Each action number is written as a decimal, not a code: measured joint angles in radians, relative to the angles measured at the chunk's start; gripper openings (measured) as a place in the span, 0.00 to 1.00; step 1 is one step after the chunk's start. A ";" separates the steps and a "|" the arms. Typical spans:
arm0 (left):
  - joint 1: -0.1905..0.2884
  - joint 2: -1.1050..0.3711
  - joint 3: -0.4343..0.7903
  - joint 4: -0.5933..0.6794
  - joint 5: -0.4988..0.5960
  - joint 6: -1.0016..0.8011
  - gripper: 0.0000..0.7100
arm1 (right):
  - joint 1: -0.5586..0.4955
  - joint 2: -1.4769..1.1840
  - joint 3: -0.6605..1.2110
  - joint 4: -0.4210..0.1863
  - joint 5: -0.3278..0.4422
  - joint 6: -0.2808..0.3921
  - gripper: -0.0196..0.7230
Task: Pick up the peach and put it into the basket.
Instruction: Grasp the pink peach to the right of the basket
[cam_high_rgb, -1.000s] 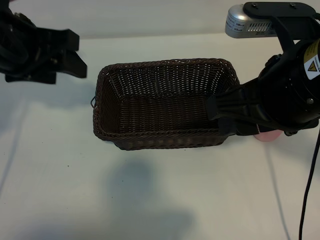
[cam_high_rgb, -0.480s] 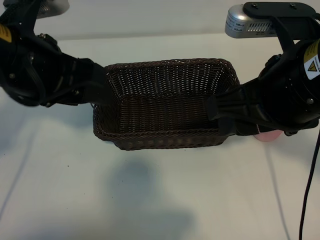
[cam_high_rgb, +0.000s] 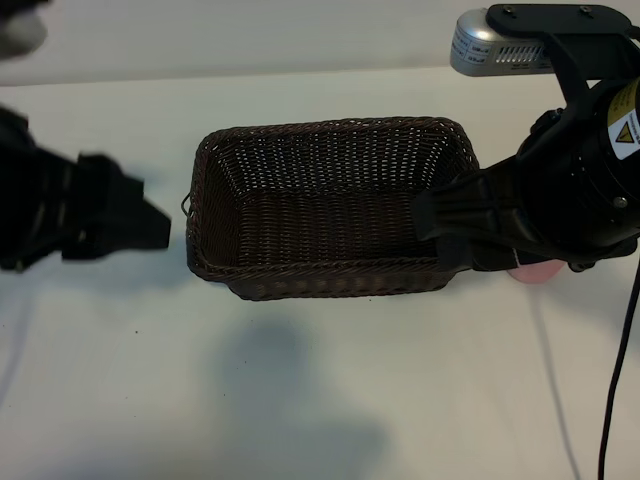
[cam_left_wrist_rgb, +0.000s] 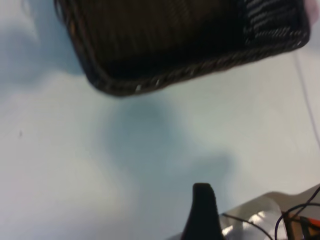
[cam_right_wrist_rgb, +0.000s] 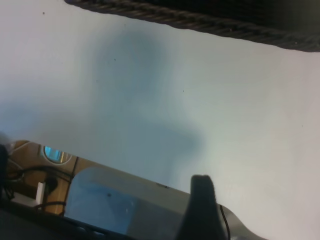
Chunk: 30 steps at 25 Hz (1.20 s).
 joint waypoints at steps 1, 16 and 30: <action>0.000 -0.012 0.033 -0.002 -0.014 -0.006 0.75 | 0.000 0.000 0.000 0.000 0.000 0.000 0.76; 0.000 -0.037 0.148 -0.094 -0.165 -0.058 0.75 | 0.000 0.000 0.000 0.000 0.000 0.000 0.76; 0.000 0.013 0.149 -0.211 -0.268 -0.077 0.75 | 0.000 0.000 0.000 0.000 0.000 0.000 0.76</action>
